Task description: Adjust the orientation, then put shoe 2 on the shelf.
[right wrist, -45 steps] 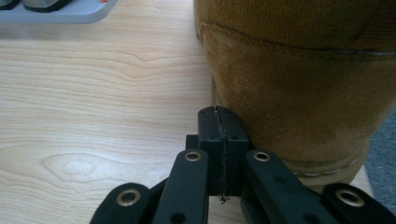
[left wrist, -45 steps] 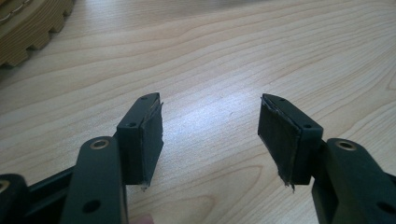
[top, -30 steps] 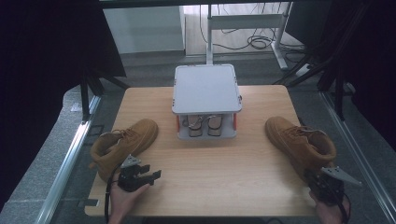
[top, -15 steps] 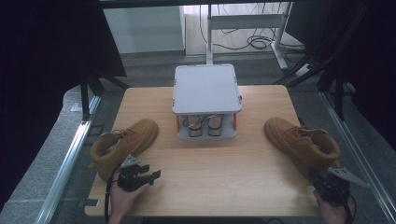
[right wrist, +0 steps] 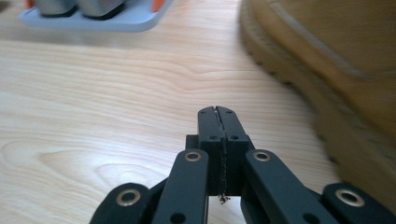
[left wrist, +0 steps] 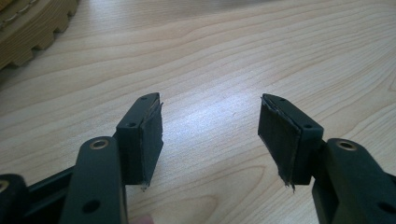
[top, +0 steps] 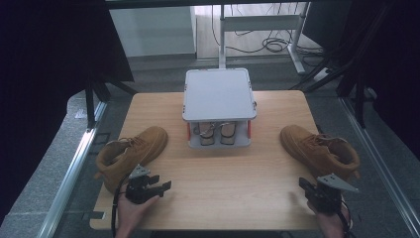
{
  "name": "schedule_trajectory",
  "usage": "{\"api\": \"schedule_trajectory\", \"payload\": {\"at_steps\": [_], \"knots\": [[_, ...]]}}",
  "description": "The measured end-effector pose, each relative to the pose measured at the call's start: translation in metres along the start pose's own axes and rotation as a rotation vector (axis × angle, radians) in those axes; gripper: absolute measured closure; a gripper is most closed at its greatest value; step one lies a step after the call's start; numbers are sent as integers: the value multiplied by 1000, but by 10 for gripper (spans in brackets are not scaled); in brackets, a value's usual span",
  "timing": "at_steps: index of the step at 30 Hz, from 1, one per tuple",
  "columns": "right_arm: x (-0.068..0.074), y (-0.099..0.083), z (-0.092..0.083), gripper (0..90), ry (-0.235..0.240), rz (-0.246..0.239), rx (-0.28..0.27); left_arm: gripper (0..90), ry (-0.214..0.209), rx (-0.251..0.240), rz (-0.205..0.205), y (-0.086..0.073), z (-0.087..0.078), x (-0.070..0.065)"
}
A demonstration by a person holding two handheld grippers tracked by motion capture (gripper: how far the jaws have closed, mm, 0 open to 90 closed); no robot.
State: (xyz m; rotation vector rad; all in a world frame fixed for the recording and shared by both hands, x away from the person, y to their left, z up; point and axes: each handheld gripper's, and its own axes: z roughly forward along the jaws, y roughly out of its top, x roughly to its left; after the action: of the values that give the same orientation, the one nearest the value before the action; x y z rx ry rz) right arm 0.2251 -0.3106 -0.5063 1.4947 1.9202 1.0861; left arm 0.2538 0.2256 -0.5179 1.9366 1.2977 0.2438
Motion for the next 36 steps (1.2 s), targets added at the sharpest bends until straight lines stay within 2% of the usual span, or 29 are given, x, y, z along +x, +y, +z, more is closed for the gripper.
{"api": "schedule_trajectory", "payload": {"at_steps": [5, 8, 10, 13, 15, 17, 20, 22, 24, 28, 30, 31, 33, 36], "knots": [[7, 0, 4, 896, 42, -2, 0, 409, -2, -13, 7, 1, -3, -2], [10, 2, 5, 873, 103, 23, -9, 407, -7, -18, 21, 2, -5, -5], [15, 5, 6, 843, 124, 6, -14, 403, -7, -32, 40, 5, -11, -9], [21, 9, 8, 817, 148, -18, -9, 395, 5, -46, 46, 8, -16, -11], [26, 11, 14, 751, 179, -37, 5, 386, 11, -60, 51, 11, -22, -12], [28, 11, 16, 734, 184, -41, 12, 381, 21, -70, 69, 15, -29, -16], [30, 10, 23, 664, 201, -48, 31, 374, 25, -86, 92, 20, -39, -19], [31, 9, 26, 635, 199, -53, 37, 374, 28, -101, 97, 26, -49, -20], [32, 9, 27, 610, 204, -55, 42, 376, 29, -111, 95, 31, -58, -19], [33, 11, 29, 550, 203, -64, 45, 371, 62, -136, 100, 44, -79, -14], [34, 10, 29, 515, 193, -58, 43, 368, 91, -151, 104, 53, -94, -6], [34, 10, 29, 515, 193, -58, 43, 367, 91, -151, 104, 53, -94, -6], [34, 10, 29, 509, 200, -48, 47, 366, 109, -160, 99, 57, -102, 3], [35, 10, 30, 500, 206, -53, 53, 369, 168, -160, 107, 59, -111, 15]]}}
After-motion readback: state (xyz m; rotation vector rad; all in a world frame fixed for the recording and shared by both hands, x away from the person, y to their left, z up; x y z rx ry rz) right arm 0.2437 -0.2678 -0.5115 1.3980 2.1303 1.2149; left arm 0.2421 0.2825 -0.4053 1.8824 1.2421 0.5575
